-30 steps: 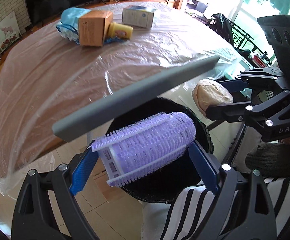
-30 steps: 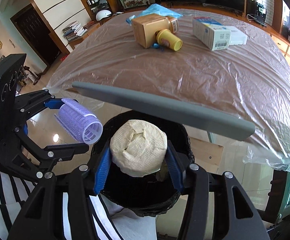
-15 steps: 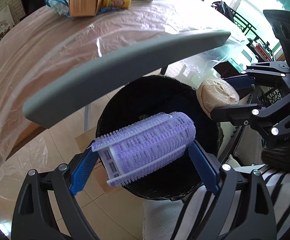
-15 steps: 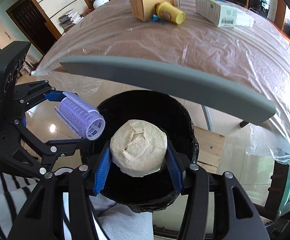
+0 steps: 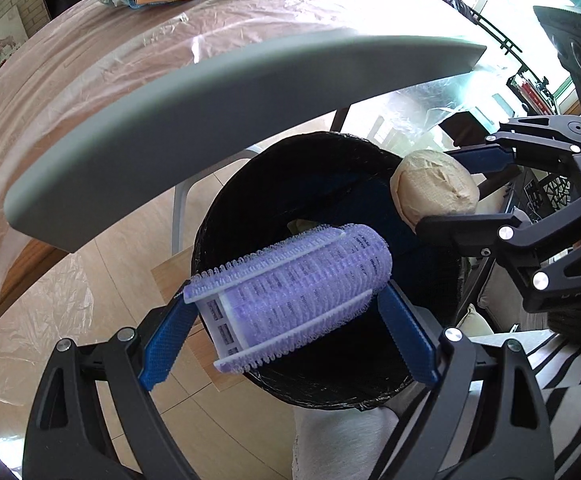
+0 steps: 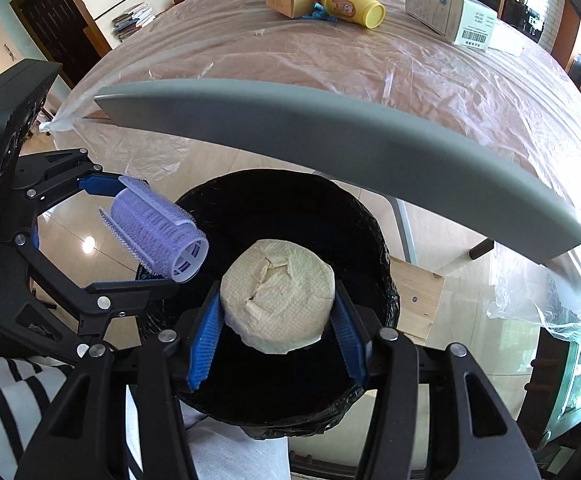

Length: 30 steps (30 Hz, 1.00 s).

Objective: Collect trash
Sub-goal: 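Carry the curler and tissue ball over the black trash bin with both tools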

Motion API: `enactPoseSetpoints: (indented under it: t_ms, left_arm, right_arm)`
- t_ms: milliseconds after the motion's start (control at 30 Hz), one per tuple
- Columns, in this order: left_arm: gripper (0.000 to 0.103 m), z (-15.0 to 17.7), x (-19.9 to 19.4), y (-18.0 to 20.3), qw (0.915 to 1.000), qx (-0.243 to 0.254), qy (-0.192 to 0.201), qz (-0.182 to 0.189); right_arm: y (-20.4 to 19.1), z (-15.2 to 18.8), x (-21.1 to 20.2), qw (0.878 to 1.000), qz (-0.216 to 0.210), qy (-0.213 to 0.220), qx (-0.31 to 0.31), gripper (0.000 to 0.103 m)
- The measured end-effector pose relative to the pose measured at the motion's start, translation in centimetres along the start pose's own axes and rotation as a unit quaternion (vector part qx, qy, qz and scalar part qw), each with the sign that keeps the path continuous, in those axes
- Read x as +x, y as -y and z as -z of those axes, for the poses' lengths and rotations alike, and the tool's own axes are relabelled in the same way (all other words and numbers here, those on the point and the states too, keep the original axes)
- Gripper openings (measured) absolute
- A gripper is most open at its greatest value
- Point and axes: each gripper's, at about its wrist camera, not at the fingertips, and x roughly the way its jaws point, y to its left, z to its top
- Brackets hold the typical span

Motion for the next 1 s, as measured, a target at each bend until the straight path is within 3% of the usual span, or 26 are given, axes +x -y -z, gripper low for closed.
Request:
enactPoseSetpoints:
  t_ms: [1000]
  left_arm:
    - [0.091,-0.6,1.6,0.7,0.9996,0.013,-0.016,-0.022]
  right_arm:
    - [0.3,-0.2,1.9,1.0,0.016,-0.007,0.016,0.051]
